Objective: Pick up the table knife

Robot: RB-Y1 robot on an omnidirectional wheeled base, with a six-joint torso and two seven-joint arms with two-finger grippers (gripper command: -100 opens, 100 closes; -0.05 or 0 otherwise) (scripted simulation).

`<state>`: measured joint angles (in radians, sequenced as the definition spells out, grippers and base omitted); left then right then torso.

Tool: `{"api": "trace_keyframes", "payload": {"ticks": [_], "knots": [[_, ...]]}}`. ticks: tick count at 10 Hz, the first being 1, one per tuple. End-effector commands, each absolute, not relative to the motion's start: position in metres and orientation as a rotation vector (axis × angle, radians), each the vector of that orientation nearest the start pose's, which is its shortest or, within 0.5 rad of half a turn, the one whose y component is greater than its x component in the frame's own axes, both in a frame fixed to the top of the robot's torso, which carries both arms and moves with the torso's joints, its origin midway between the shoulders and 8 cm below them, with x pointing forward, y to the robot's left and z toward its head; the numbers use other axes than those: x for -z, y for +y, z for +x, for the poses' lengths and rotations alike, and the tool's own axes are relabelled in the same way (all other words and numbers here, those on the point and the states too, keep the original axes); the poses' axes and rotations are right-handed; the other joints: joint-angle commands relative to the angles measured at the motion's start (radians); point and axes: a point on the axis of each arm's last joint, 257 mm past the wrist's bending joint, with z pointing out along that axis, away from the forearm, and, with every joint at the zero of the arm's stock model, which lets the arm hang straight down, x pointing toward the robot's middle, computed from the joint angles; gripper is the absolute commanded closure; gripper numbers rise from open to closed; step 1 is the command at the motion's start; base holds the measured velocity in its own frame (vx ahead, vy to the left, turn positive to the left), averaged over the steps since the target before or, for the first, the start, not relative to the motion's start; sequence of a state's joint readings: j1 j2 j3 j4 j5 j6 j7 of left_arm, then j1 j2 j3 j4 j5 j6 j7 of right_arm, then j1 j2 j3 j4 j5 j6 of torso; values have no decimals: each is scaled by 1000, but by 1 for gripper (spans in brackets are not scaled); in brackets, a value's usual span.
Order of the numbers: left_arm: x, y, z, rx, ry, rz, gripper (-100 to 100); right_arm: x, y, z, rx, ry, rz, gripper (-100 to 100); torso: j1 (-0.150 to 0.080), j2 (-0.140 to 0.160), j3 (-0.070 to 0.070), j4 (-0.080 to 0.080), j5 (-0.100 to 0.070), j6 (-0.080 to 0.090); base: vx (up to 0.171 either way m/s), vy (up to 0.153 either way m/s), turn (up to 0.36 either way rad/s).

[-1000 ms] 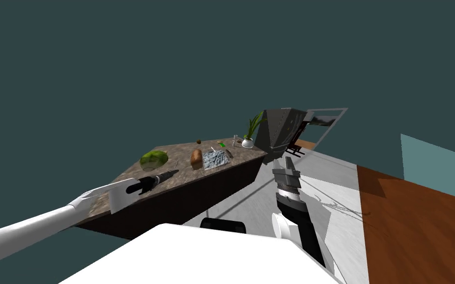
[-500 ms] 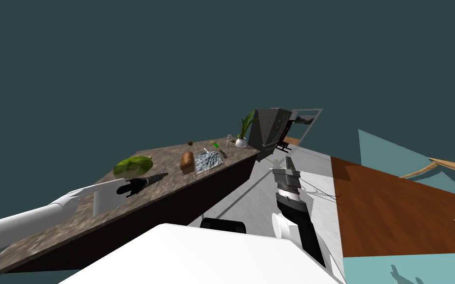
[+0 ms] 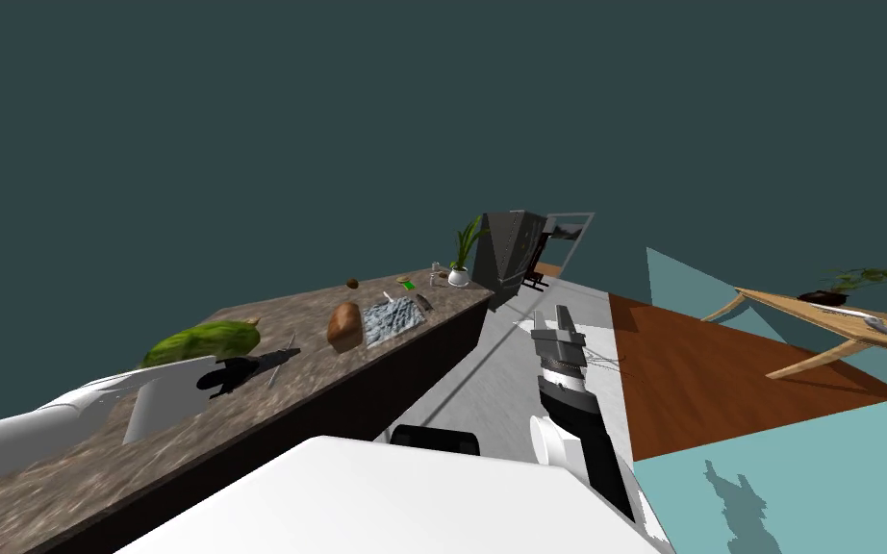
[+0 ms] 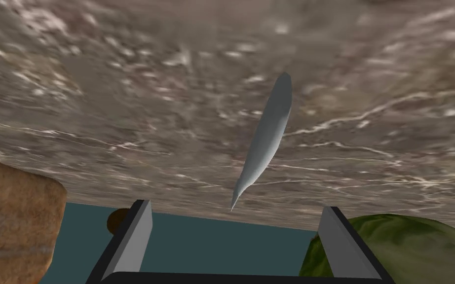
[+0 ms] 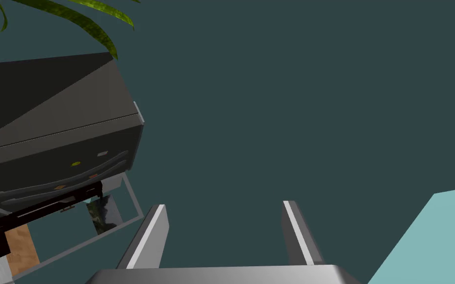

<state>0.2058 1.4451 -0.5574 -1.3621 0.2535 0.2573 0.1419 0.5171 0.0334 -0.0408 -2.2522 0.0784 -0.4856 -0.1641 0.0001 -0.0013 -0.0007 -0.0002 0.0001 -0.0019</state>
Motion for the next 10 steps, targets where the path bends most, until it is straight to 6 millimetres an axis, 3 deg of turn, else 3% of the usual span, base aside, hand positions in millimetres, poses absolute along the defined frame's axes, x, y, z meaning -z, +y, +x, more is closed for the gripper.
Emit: {"api": "trace_keyframes", "payload": {"ticks": [1,2,3,4,8,10], "knots": [[334,693,301,-310,2222,-870,-100,-3,-291,349,-1343,622,741,0,0,0,0,0,0,0,30,-6,-196],[333,691,307,-288,2216,-865,-100,-3,-291,349,-1343,622,741,0,0,0,0,0,0,1,12,1,-44],[334,692,306,-292,2217,-865,0,-3,-291,349,-1343,622,741,0,0,1,1,0,0,0,0,0,0],[337,699,302,-311,2200,-910,-100,-3,-291,349,-1343,622,741,0,0,2,1,1,0,0,-69,32,-300],[347,717,286,-369,2150,-1047,-100,-4,-291,349,-1343,622,741,0,6,13,8,3,1,0,-152,77,-313],[349,717,286,-369,2149,-1050,-100,-3,-291,349,-1343,622,741,0,4,12,7,3,1,0,-102,33,-164]]}}
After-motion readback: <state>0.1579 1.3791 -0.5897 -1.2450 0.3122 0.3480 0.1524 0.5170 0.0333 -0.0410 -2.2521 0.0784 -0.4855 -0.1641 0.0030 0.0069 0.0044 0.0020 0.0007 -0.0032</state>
